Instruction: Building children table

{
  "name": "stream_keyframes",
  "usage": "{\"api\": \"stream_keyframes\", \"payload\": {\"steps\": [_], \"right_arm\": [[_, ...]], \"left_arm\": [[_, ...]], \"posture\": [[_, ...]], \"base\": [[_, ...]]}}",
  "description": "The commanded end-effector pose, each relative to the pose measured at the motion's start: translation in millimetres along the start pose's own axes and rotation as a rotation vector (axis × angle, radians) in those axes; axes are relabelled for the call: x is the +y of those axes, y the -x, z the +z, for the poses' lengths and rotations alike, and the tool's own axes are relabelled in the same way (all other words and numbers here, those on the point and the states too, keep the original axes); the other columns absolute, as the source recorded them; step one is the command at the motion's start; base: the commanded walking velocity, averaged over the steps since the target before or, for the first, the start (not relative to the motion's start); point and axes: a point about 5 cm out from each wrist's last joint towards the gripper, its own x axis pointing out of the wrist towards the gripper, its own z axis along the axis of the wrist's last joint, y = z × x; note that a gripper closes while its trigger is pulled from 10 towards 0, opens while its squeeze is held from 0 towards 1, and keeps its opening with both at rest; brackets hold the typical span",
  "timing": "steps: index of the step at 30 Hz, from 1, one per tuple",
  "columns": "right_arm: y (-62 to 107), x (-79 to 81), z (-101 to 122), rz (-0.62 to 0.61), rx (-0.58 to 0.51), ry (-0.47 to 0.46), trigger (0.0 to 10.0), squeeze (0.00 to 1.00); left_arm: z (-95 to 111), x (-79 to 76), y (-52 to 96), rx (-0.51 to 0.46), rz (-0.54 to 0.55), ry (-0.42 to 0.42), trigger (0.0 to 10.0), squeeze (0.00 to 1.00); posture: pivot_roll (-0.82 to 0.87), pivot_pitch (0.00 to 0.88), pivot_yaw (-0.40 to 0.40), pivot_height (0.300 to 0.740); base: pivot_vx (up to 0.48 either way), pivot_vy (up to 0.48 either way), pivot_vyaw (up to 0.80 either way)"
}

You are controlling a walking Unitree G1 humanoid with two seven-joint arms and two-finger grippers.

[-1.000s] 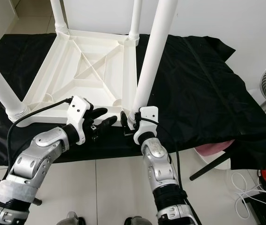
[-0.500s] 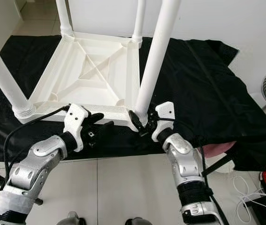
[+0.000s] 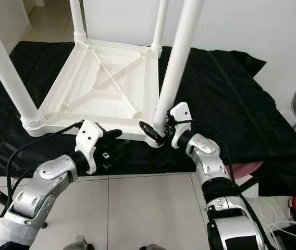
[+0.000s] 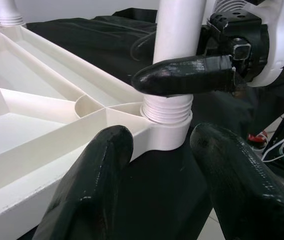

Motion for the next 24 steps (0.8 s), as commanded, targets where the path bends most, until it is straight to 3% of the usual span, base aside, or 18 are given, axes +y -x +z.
{"api": "stream_keyframes", "payload": {"steps": [1,11,12,17,19,20,21,24], "right_arm": [[2.2,1.6,-10,0.029,0.04,-0.014,0.0,0.0],[4.4,9.3,-20,0.046,0.031,-0.046,0.0,0.0],[4.8,10.5,-20,0.031,0.027,-0.049,10.0,0.0],[3.9,13.5,-20,-0.018,0.008,-0.066,10.0,0.0],[1.3,14.3,-20,-0.145,0.021,-0.053,10.0,0.0],[1.3,14.3,-20,-0.145,0.021,-0.053,10.0,0.0],[-1.1,18.5,-17,-0.244,0.013,-0.048,10.0,0.0],[-1.8,21.3,-15,-0.276,-0.002,-0.054,10.0,0.0]], "left_arm": [[-2,-6.3,-0.4,0.014,-0.045,0.007,10.0,0.0],[-5,3.0,-4.5,0.023,0.028,0.011,10.0,0.0],[-5,5.0,-4.7,0.023,0.038,0.003,10.0,0.0],[-5,8.5,-4.5,0.01,0.052,0.007,10.0,0.0],[-7,10.9,-3.7,0.004,0.067,0.02,10.0,0.0],[-7,10.9,-3.7,0.004,0.067,0.02,10.0,0.0],[-8,11.2,-3.5,0.01,0.073,0.025,10.0,0.0],[-8,10.9,-3.6,0.014,0.072,0.024,10.0,0.0]], "posture": [[0.08,0.0,-0.093,0.74],[0.07,0.0,-0.103,0.74],[0.07,0.0,-0.103,0.74],[0.07,0.0,-0.104,0.74],[0.06,0.0,-0.1,0.74],[0.06,0.0,-0.1,0.74],[0.06,0.0,-0.091,0.74],[0.06,0.0,-0.091,0.74]], "base": [[0.0,0.0,0.0],[0.0,0.0,0.0],[0.0,0.0,0.0],[0.0,0.0,0.0],[0.0,0.0,0.0],[0.0,0.0,0.0],[0.0,0.0,0.0],[0.0,0.0,0.0]]}}
